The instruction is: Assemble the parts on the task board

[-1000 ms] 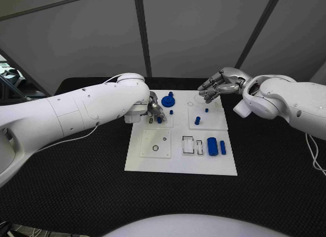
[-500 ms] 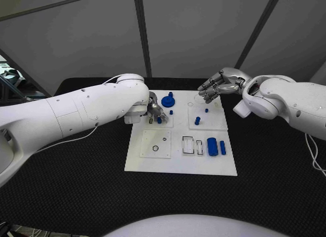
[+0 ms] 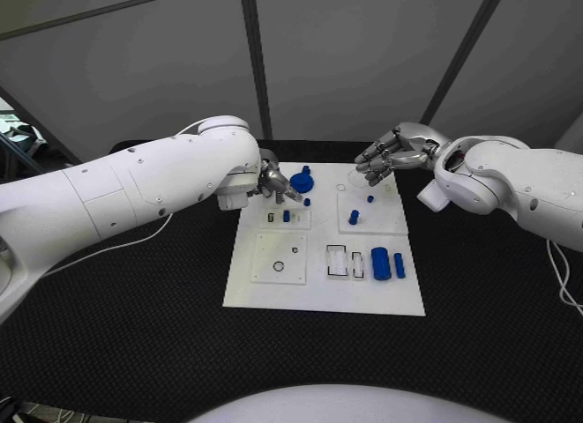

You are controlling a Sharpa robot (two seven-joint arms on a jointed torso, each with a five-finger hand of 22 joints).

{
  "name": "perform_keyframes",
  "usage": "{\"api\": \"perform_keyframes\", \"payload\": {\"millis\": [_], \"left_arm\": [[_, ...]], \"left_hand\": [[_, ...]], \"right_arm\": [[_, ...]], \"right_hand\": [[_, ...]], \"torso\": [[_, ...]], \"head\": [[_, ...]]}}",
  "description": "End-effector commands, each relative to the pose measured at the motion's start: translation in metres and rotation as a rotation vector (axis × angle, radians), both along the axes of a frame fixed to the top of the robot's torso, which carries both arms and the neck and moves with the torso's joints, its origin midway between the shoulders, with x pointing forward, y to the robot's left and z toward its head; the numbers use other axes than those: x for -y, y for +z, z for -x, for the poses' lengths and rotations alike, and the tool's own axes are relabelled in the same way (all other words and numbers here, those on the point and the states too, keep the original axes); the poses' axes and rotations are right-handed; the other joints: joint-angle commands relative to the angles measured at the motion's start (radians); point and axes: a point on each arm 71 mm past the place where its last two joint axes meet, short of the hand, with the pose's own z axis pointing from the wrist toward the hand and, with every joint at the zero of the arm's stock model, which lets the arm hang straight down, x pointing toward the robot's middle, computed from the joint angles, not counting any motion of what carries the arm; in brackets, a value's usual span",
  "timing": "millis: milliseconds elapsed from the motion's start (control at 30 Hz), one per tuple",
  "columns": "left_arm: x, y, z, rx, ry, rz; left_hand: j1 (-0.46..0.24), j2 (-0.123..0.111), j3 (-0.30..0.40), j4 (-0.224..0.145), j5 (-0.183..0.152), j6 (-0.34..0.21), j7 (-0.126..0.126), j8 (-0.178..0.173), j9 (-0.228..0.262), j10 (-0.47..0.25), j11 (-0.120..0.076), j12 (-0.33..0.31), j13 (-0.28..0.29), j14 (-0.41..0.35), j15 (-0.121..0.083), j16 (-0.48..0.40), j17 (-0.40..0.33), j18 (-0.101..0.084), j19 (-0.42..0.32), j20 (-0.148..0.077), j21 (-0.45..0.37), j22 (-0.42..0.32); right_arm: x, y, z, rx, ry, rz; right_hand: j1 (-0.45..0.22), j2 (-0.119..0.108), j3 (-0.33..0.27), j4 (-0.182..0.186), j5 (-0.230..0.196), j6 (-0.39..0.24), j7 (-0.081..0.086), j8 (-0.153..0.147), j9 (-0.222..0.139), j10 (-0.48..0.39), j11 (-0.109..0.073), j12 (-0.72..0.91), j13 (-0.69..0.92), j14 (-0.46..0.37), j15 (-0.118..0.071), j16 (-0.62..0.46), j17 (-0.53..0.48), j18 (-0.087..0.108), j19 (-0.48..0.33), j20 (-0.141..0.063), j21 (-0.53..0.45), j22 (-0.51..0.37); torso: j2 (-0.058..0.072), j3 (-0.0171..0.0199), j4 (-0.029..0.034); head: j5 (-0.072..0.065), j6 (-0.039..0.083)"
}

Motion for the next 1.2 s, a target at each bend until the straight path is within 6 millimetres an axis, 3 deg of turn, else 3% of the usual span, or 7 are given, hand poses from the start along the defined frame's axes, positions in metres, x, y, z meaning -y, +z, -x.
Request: {"api": "perform_keyframes", "payload": {"millis": [33,233,367,433,567,833,1200], "left_arm": [[-0.002,0.005,0.0,-0.003,0.009,-0.012],[-0.009,0.014,-0.003,-0.005,0.022,0.011],[-0.023,0.02,-0.012,0.011,0.065,0.022],[-0.031,0.022,-0.018,0.019,0.086,0.029],[-0.042,0.022,-0.029,0.027,0.109,0.043],[-0.049,0.015,-0.041,0.007,0.106,0.025],[-0.048,0.002,-0.046,0.004,0.099,-0.031]], "left_hand": [[0.0,-0.007,-0.001,0.005,-0.005,0.004,-0.001,-0.003,0.001,-0.001,-0.003,-0.001,-0.001,0.104,-0.009,0.002,0.263,-0.039,0.079,-0.008,-0.001,0.223],[0.026,-0.01,0.001,0.023,-0.005,-0.005,0.003,-0.02,-0.008,-0.02,0.0,-0.015,-0.018,0.104,-0.006,0.002,0.263,-0.033,0.069,-0.006,-0.025,0.207],[0.079,-0.001,0.011,0.018,-0.008,-0.04,0.03,-0.116,-0.087,-0.07,0.021,-0.055,-0.064,0.101,0.012,-0.003,0.257,-0.023,0.05,0.006,-0.068,0.177],[0.096,0.0,0.01,0.013,-0.003,-0.05,0.05,-0.171,-0.143,-0.13,0.035,-0.107,-0.128,0.093,0.024,-0.015,0.243,-0.016,0.038,0.018,-0.098,0.157],[0.137,0.008,0.019,-0.016,-0.006,-0.045,0.057,-0.214,-0.199,-0.149,0.047,-0.126,-0.15,0.085,0.034,-0.028,0.231,-0.01,0.026,0.028,-0.125,0.139],[0.174,0.046,0.046,-0.06,-0.004,-0.027,0.064,-0.262,-0.276,-0.14,0.052,-0.118,-0.144,0.086,0.041,-0.025,0.234,-0.007,0.021,0.037,-0.139,0.131],[0.091,0.025,-0.01,-0.008,-0.006,-0.012,0.07,-0.279,-0.324,-0.115,0.059,-0.091,-0.12,0.1,0.046,-0.003,0.257,-0.013,0.035,0.042,-0.11,0.152]], "right_arm": [[-0.002,0.002,0.0,0.007,0.01,-0.006],[-0.002,0.001,-0.001,0.006,0.01,-0.006],[-0.002,0.001,-0.001,0.005,0.011,-0.005],[-0.002,0.0,-0.001,0.004,0.011,-0.005],[-0.002,0.0,-0.001,0.002,0.012,-0.006],[-0.003,-0.002,-0.001,0.0,0.015,-0.007],[-0.004,-0.003,-0.001,0.001,0.015,-0.009]], "right_hand": [[-0.01,0.002,-0.004,0.0,0.005,-0.004,0.006,-0.002,0.0,-0.007,-0.003,-0.002,0.001,-0.008,0.0,-0.002,-0.002,0.003,0.006,0.002,-0.005,-0.001],[-0.01,0.002,-0.004,0.0,0.005,-0.004,0.006,-0.002,0.0,-0.007,-0.003,-0.002,0.001,-0.008,0.0,-0.002,-0.002,0.003,0.006,0.002,-0.005,-0.001],[-0.01,0.002,-0.004,0.001,0.005,-0.004,0.006,-0.002,0.0,-0.007,-0.003,-0.002,0.001,-0.008,0.0,-0.002,-0.002,0.003,0.007,0.002,-0.006,-0.001],[-0.01,0.002,-0.004,0.001,0.005,-0.004,0.006,-0.002,0.0,-0.007,-0.003,-0.002,0.001,-0.008,0.0,-0.002,-0.002,0.003,0.007,0.002,-0.006,-0.001],[-0.01,0.003,-0.004,0.001,0.006,-0.004,0.006,-0.002,0.0,-0.007,-0.003,-0.002,0.001,-0.008,0.0,-0.001,-0.002,0.003,0.007,0.002,-0.006,-0.002],[-0.01,0.003,-0.004,0.001,0.006,-0.004,0.006,-0.002,0.0,-0.007,-0.003,-0.002,0.001,-0.008,0.0,-0.001,-0.002,0.003,0.007,0.002,-0.006,-0.002],[-0.01,0.003,-0.004,0.001,0.006,-0.004,0.006,-0.002,0.0,-0.007,-0.003,-0.002,0.001,-0.008,0.0,-0.001,-0.002,0.003,0.007,0.002,-0.006,-0.002]], "torso": [[0.0,-0.0007,-0.0014],[0.0,-0.0007,-0.0007],[0.0,-0.0004,-0.0002],[0.0,-0.0006,0.0004],[0.001,-0.0016,-0.0009],[0.005,-0.0042,-0.0041],[0.006,-0.0046,-0.005]], "head": [[0.002,0.002],[0.0,0.007],[0.0,0.018],[0.001,0.025],[0.003,0.034],[0.009,0.045],[0.014,0.043]]}}
